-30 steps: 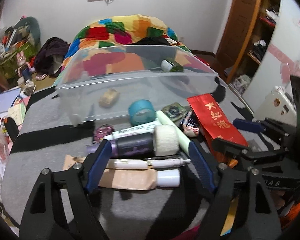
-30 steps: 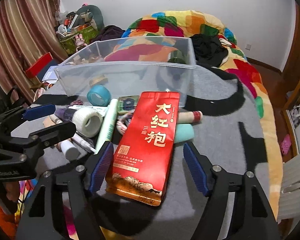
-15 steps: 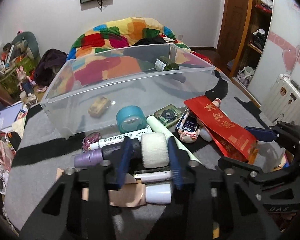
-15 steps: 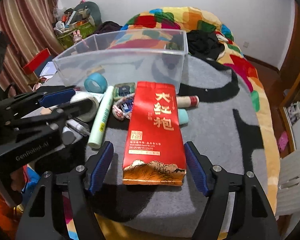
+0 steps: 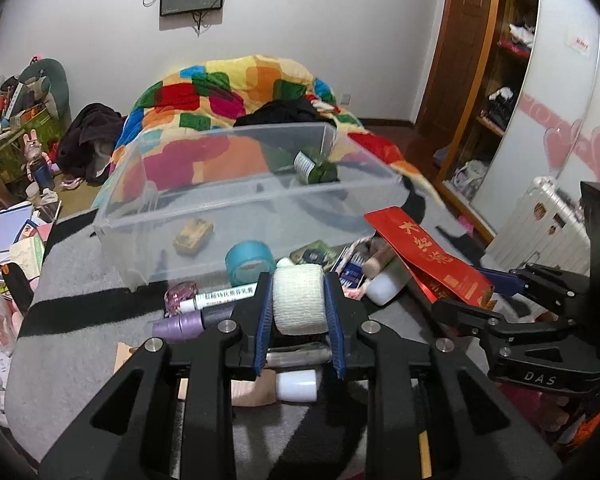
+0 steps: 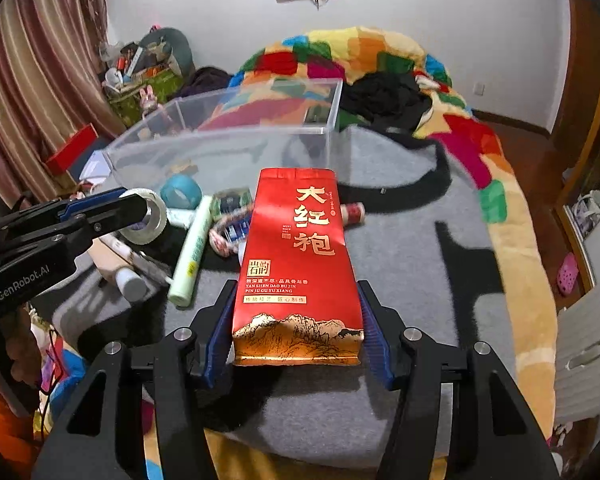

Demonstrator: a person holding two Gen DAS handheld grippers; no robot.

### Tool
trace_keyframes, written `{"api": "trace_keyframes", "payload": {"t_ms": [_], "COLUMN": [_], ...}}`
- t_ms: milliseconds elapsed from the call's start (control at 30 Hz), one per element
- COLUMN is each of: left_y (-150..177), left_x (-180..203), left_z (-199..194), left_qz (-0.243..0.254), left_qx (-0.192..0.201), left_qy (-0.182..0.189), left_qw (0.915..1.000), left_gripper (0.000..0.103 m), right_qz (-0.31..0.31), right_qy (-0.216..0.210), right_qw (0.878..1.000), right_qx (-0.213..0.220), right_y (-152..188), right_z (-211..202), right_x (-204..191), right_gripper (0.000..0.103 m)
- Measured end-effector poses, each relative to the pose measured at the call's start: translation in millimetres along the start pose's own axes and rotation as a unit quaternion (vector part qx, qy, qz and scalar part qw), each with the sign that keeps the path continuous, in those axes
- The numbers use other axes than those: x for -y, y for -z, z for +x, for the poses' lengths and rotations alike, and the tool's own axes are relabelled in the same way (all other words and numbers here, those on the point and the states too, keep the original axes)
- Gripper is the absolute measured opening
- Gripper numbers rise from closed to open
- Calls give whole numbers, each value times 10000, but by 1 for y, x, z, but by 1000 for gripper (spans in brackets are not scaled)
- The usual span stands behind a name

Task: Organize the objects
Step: 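Carry the red tea box and white tape roll into the clear box and release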

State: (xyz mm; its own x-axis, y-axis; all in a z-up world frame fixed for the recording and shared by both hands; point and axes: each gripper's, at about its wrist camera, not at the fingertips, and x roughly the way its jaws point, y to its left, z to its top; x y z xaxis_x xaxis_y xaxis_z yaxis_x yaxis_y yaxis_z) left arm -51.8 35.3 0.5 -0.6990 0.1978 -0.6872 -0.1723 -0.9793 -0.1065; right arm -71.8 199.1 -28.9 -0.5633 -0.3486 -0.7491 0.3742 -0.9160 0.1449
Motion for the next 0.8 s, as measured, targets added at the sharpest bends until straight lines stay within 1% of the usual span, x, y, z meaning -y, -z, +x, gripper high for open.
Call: {"api": "trace_keyframes", "payload": {"t_ms": [167,333,533,633,800], "left_y": [-11,-23,-36,-44,-55], "left_x": [-2,-8,-23,-39,-61], "left_z": [-14,-23,-24,-20,-13], "left_qz": [-105,-194,-369,-498,-659], "left_qx": [228,435,577,601,631], "left_qy": [25,-64,-250,-374,-612], "left_qw": [9997,9988,9973,9962,9939], "left_gripper": [25,25,25,25,25], "right_qz": [-43,-54,-175,-285,-325], "right_qy": [-30,-128,-249,-277,-227], "right_qw": [9994,9982,9968,9959,9946], "right_qx": [329,583,739,806,964], "right_y": [-9,-23,-45,-58,-84], "right_z": [-21,-31,-24,-17,-4], "right_x": [-3,-8,-19,-26,-30], "right_gripper": [53,53,53,53,53]}}
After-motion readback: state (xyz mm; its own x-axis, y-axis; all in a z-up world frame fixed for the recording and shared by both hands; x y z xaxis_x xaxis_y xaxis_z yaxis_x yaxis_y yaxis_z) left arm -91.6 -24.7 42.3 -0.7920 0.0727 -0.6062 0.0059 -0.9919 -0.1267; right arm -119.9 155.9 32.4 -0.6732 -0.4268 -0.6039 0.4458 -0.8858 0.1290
